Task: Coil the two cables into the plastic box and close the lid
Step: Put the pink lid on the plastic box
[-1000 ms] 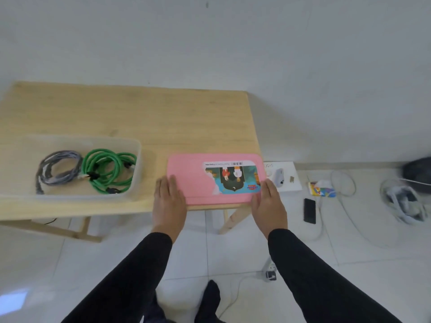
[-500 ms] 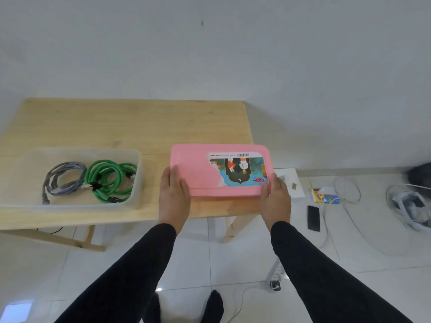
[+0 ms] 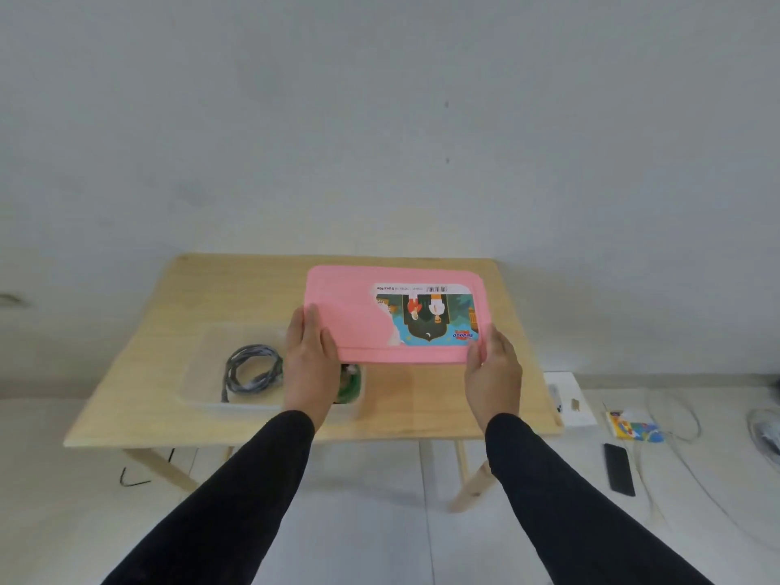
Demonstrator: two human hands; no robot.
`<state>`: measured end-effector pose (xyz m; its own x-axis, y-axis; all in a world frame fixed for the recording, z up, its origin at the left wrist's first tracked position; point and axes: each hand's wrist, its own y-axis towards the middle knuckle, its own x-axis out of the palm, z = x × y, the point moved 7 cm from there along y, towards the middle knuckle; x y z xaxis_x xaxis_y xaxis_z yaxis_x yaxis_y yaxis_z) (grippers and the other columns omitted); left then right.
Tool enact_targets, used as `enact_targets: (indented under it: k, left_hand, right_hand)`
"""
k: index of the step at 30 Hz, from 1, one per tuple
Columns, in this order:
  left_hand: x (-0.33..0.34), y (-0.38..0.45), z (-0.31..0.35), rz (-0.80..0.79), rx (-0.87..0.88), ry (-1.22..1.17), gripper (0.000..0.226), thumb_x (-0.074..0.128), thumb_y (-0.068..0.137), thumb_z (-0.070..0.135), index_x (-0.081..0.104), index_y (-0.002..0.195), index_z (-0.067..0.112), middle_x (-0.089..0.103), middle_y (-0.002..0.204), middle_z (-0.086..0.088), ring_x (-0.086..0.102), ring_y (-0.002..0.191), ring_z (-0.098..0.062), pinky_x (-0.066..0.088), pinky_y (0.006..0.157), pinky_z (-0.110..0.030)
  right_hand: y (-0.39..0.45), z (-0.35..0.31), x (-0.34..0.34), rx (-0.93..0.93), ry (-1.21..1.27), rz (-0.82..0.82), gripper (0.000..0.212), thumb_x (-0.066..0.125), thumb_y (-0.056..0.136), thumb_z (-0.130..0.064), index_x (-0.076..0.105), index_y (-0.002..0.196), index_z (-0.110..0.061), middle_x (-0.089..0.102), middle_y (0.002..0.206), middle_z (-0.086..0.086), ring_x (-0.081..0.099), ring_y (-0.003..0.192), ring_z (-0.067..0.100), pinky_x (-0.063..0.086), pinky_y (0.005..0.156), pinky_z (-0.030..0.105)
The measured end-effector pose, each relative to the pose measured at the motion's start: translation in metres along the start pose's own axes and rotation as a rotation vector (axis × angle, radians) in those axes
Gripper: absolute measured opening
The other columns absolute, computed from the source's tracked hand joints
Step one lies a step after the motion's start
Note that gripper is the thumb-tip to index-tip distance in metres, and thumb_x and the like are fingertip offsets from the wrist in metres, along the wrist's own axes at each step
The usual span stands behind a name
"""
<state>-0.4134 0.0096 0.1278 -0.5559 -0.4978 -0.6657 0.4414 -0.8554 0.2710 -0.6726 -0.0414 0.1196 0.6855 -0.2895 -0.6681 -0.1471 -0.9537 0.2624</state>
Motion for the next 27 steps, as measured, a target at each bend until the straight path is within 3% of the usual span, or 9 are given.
enact_targets:
  k: [4, 9, 14, 20, 27]
  left_hand:
    - [-0.058, 0.005, -0.061, 0.038, -0.056, 0.025, 0.045, 0.034, 0.099, 0.016, 0.03, 0.142, 0.004, 0.032, 0.146, -0.017, 0.036, 0.131, -0.031, 0.027, 0.108, -0.03]
    - [-0.096, 0.003, -0.123, 0.015, -0.102, 0.046, 0.037, 0.034, 0.098, 0.014, 0.038, 0.133, 0.004, 0.044, 0.129, -0.012, 0.047, 0.113, -0.028, 0.032, 0.092, -0.024]
    - [-0.096, 0.002, -0.161, -0.034, -0.136, 0.052, 0.026, 0.031, 0.097, 0.016, 0.042, 0.119, 0.007, 0.047, 0.11, -0.004, 0.049, 0.093, -0.023, 0.043, 0.083, -0.032]
    - [-0.081, -0.001, -0.175, -0.122, -0.166, 0.058, 0.036, 0.03, 0.097, 0.017, 0.039, 0.13, 0.006, 0.047, 0.126, -0.009, 0.049, 0.108, -0.027, 0.044, 0.094, -0.037]
    - [-0.077, 0.005, -0.178, -0.129, -0.149, 0.051, 0.035, 0.032, 0.097, 0.015, 0.04, 0.129, 0.004, 0.048, 0.123, -0.008, 0.05, 0.106, -0.024, 0.041, 0.092, -0.03]
  right_hand:
    - [-0.032, -0.05, 0.054, -0.034, 0.023, -0.072, 0.036, 0.041, 0.095, -0.019, 0.045, 0.129, -0.007, 0.055, 0.121, 0.014, 0.057, 0.104, 0.026, 0.051, 0.087, 0.035]
    - [-0.073, -0.083, 0.106, 0.006, 0.009, -0.16, 0.033, 0.041, 0.095, -0.019, 0.047, 0.126, -0.008, 0.056, 0.118, 0.012, 0.058, 0.1, 0.025, 0.049, 0.082, 0.031]
    - [-0.091, -0.087, 0.13, 0.039, -0.06, -0.207, 0.032, 0.041, 0.095, -0.017, 0.047, 0.125, -0.006, 0.056, 0.116, 0.015, 0.057, 0.097, 0.028, 0.042, 0.076, 0.027]
    - [-0.096, -0.079, 0.134, 0.088, -0.118, -0.196, 0.03, 0.04, 0.095, -0.017, 0.049, 0.12, -0.003, 0.055, 0.114, 0.017, 0.057, 0.093, 0.03, 0.045, 0.075, 0.032]
    - [-0.101, -0.082, 0.138, 0.078, -0.139, -0.2, 0.036, 0.038, 0.097, -0.021, 0.043, 0.128, -0.004, 0.052, 0.12, 0.017, 0.057, 0.096, 0.031, 0.048, 0.078, 0.035]
